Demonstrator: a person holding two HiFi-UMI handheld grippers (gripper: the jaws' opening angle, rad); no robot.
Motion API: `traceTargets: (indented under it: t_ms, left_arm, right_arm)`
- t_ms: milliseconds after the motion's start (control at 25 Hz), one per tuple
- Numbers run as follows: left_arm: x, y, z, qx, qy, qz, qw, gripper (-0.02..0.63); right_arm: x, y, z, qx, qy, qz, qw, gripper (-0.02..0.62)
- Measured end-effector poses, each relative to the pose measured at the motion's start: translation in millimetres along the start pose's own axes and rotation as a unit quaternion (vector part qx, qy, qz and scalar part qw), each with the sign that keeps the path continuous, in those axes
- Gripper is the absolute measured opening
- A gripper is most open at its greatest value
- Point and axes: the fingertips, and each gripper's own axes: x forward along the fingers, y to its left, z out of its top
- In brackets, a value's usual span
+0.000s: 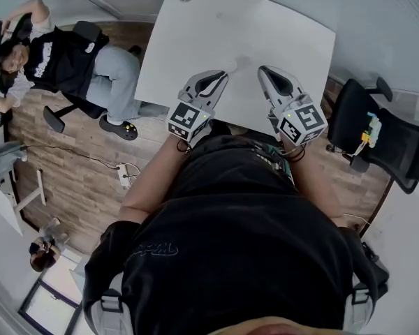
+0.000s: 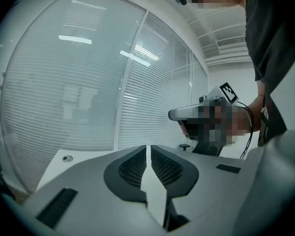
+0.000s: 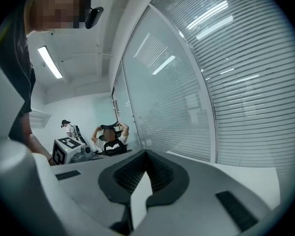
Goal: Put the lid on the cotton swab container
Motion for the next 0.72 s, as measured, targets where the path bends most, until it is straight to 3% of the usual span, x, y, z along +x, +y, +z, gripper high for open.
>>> traceTargets:
  t_ms: [320, 720]
  left_arm:
    - [9.9, 11.0, -19.3, -0.007, 0.020, -0.015, 0.9997, 0.107]
    - [24.0, 13.7, -45.7, -0.019, 0.047, -0.008, 0.9987, 0.182]
  right_arm:
    - [12.1, -7.0, 0.5, -0.006, 0.010, -0.010, 1.000, 0.023]
    - [8.9, -23.1, -1.1, -0.003, 0.017, -0.008, 1.000, 0.023]
